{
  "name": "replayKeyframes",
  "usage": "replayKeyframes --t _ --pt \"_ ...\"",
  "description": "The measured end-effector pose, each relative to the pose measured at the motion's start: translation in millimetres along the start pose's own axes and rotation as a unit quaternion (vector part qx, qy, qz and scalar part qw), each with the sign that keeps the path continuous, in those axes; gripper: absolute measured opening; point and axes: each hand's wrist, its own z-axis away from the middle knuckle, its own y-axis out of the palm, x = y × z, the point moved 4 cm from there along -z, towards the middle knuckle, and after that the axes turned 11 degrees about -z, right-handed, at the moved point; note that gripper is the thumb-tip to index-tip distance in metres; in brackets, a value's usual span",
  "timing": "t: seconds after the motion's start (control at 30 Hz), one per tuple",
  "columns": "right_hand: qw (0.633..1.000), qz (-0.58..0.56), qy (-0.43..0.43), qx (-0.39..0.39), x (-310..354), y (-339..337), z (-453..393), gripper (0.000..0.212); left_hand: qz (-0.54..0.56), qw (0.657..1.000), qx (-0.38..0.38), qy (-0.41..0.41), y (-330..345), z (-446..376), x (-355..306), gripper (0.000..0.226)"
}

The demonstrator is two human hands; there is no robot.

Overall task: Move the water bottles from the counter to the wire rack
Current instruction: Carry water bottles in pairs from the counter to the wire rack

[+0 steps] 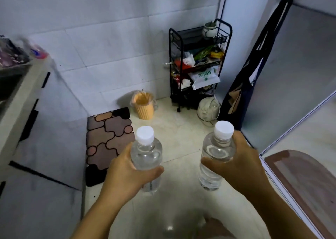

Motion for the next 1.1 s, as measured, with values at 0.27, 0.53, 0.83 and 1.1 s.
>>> replayKeyframes --t 0.27,0.53,0.83,1.1 --pt "0.998 0.025 0.033 -0.038 -34 -31 -179 0.078 0.013 0.999 0.043 -0.028 54 -190 -46 0.053" --pt "0.999 0.022 0.000 -0.023 12 -58 -422 0.069 0.044 0.997 0.024 0.058 41 -413 -152 0.047" --pt "1.000 0.004 -0.012 -0.012 38 -38 -572 0.067 0.025 0.997 -0.005 0.067 36 -563 -176 0.059" --pt "0.997 -0.033 0.019 -0.066 59 -16 -756 0.065 0.006 0.992 0.062 0.106 18 -772 -228 0.062"
